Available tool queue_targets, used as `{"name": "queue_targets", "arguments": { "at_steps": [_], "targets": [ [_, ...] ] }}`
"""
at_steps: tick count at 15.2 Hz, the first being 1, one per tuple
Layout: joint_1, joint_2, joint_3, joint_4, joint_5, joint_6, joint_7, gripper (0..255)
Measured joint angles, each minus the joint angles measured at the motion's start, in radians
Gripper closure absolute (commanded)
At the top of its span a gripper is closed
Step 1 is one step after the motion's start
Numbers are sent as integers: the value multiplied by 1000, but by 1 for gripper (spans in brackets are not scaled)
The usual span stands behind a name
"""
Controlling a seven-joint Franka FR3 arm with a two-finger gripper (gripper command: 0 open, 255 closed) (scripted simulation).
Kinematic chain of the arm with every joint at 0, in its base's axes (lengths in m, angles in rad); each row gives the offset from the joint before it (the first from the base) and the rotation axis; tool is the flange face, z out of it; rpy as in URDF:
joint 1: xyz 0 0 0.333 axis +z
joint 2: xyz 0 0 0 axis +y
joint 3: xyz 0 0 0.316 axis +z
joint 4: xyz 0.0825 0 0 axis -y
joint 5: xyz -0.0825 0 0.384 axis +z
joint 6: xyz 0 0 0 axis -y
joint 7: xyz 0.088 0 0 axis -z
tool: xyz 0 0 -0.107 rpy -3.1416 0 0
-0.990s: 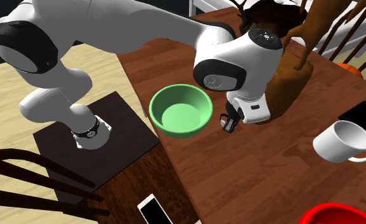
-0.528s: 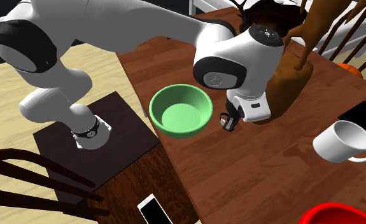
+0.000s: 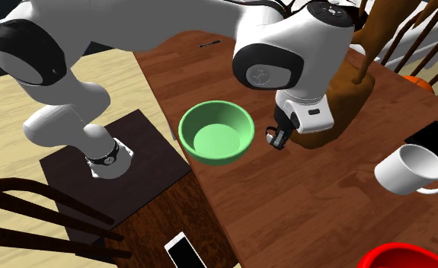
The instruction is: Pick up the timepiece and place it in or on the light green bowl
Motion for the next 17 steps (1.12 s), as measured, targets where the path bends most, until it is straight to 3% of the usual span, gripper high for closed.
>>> {"name": "queue_targets", "arguments": {
  "at_steps": [17],
  "targets": [
    [24,28,6,269,-10,-242,7,255]
  ]
}}
